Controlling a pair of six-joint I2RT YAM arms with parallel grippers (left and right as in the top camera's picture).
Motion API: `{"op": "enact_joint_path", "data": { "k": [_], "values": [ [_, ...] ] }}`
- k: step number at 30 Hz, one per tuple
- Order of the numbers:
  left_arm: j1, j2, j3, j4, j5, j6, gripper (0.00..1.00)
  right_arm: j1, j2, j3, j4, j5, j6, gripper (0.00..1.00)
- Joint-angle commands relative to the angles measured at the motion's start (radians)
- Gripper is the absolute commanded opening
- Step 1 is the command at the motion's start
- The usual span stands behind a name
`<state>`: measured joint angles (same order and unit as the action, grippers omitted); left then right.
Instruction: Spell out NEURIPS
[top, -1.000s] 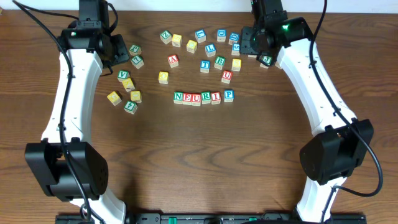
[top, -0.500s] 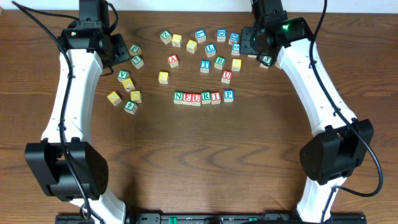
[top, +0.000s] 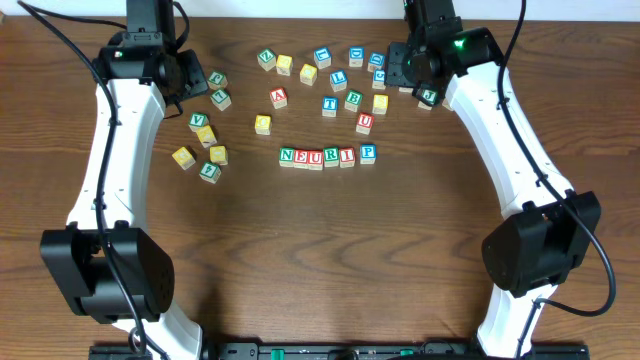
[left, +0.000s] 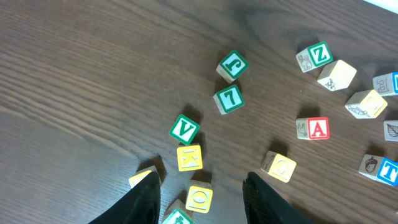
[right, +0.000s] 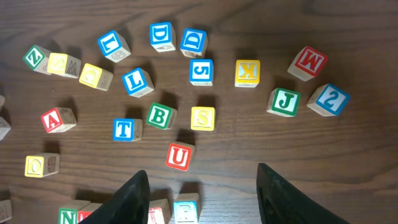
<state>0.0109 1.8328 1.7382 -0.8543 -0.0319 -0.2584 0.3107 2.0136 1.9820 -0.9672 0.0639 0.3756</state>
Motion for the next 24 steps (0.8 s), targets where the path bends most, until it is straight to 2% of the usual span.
{"op": "enact_joint_path", "data": {
  "k": [1, 14, 24],
  "values": [
    [-0.019, 0.010, 0.013, 0.007, -0.001, -0.006, 0.43, 0.003, -0.015, 0.011, 0.006, 0.002, 0.012, 0.50],
    [-0.092, 0.010, 0.013, 0.039, -0.002, -0.005, 0.43, -0.024, 0.011, 0.011, 0.056, 0.005, 0.013, 0.53],
    [-0.095, 0.015, 0.013, 0.046, -0.002, -0.005, 0.43, -0.077, 0.045, 0.011, 0.059, 0.005, 0.013, 0.55]
  ]
}}
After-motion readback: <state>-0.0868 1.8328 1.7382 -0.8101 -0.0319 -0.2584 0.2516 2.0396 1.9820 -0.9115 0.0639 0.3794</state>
